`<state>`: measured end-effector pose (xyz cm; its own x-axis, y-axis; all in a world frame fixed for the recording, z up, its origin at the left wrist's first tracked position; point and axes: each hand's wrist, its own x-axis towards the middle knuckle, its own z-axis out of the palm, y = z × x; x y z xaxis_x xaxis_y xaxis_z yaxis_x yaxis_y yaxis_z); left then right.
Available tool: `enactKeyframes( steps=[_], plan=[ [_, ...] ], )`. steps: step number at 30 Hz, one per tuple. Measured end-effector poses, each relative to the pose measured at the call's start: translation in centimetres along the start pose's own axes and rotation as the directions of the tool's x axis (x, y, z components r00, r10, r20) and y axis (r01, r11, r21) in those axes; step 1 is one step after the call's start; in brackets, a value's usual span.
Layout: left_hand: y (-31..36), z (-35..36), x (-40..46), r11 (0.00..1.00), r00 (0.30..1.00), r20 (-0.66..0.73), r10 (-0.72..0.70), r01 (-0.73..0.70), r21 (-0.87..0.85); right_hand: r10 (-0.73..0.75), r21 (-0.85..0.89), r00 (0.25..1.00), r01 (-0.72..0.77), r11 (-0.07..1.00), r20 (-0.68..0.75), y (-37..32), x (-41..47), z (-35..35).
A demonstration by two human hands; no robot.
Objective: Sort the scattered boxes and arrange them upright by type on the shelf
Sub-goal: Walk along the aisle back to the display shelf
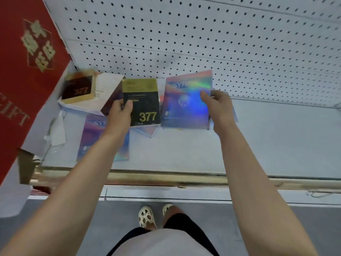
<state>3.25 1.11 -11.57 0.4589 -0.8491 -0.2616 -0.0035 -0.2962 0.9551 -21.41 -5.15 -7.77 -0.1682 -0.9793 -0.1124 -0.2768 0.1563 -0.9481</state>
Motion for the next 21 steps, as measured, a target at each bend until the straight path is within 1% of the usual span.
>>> enactKeyframes(
  steps=[3,5,7,10,13,15,18,21],
  plan=[
    [-0.4,1.0,-1.9,0.999,0.999,0.039,-0.003,0.001,0.043,0.055,0.175,0.998,-0.048,0.983,-0.037,1.7,-3.2,-3.1],
    [-0.7,2.1,-3.2,1.0,0.997,0.077,0.004,-0.006,0.02,0.098,0.292,0.995,-0.087,0.953,-0.026,2.8,-5.1,-5.2],
    [-0.8,3.3,-4.4,0.999,0.993,0.119,0.025,-0.029,0.027,0.107,0.358,0.994,-0.088,0.93,-0.033,3.7,-6.7,-7.2],
    [-0.5,5.7,-6.8,0.996,0.978,0.194,0.073,-0.082,0.036,0.106,0.393,0.99,-0.062,0.917,-0.093,5.3,-8.4,-10.6],
    [-0.1,8.9,-9.7,0.992,0.96,0.252,0.126,-0.129,-0.005,0.111,0.413,0.982,-0.038,0.91,-0.154,6.9,-10.2,-14.9],
    [0.0,11.4,-11.9,0.991,0.941,0.311,0.133,-0.131,-0.028,0.12,0.41,0.972,-0.027,0.912,-0.202,8.3,-11.5,-18.5],
    [-0.3,16.5,-16.3,0.996,0.91,0.404,0.094,-0.084,-0.042,0.154,0.414,0.949,-0.028,0.91,-0.273,10.6,-13.7,-25.0],
    [-0.7,21.0,-20.6,0.995,0.891,0.443,0.097,-0.088,-0.041,0.201,0.428,0.921,-0.043,0.903,-0.332,12.4,-15.9,-30.7]
  ],
)
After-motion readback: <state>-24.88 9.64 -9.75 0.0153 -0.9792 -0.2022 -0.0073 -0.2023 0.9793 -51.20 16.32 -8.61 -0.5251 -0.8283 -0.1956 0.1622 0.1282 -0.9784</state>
